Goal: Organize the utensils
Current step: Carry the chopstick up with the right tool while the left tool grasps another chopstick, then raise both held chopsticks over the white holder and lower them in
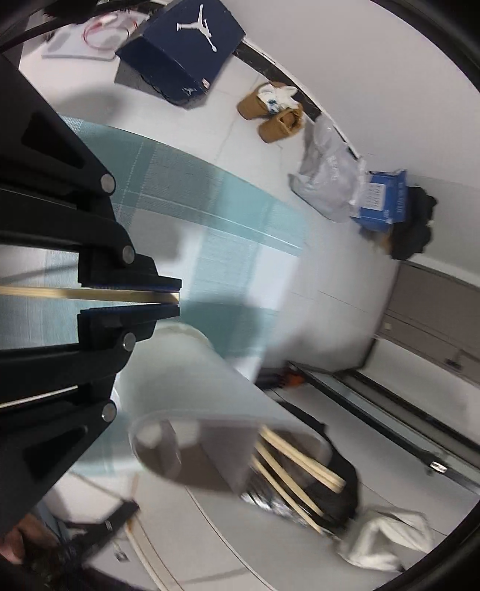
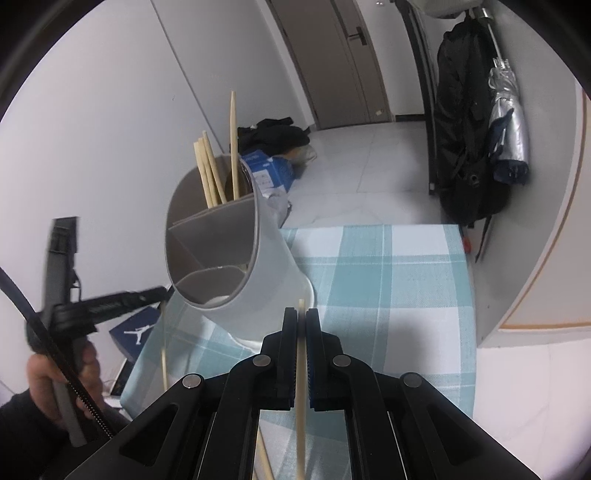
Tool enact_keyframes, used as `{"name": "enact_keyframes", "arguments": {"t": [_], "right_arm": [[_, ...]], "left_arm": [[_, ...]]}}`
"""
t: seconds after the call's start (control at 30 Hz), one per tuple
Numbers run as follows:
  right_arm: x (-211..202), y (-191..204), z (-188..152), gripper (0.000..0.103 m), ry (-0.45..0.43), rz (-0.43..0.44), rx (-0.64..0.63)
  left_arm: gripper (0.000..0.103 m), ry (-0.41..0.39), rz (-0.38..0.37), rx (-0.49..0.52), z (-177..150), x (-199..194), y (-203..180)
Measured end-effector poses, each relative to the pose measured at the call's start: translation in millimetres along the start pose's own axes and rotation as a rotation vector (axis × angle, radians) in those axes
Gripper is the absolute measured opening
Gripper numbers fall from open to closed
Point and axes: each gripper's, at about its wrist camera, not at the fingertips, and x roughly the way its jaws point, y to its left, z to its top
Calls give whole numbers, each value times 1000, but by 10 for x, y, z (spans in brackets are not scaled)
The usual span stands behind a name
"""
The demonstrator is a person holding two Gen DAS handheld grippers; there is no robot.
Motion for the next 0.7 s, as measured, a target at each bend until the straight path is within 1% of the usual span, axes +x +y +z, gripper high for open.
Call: {"name": "enact_keyframes", "arguments": {"t": [0.07,0.17,0.3,0.47,0.57,0.7], "right_arm": [[-39,27,1,4,-20,-1,6],[-97,79,16,4,-52,-5,-2],[-162,164,22,4,-91,-18,-26],[-218,197,8,4,-119,-31,-48],[-256,209,-4,4,-130,-37,-59],[-296,196,-16,4,-144,-47,-62]], "left_arm": [[3,-40,-9,-2,25,-92,-18],[3,-75,-35,5,66,-157,21],[3,-113,-40,54,5,-293,-5],[3,-159,-34,119,-98,-479,-115],[3,-172,-26,152,-138,-556,-170],[3,-151,-23,167,-155,-566,-190]]}}
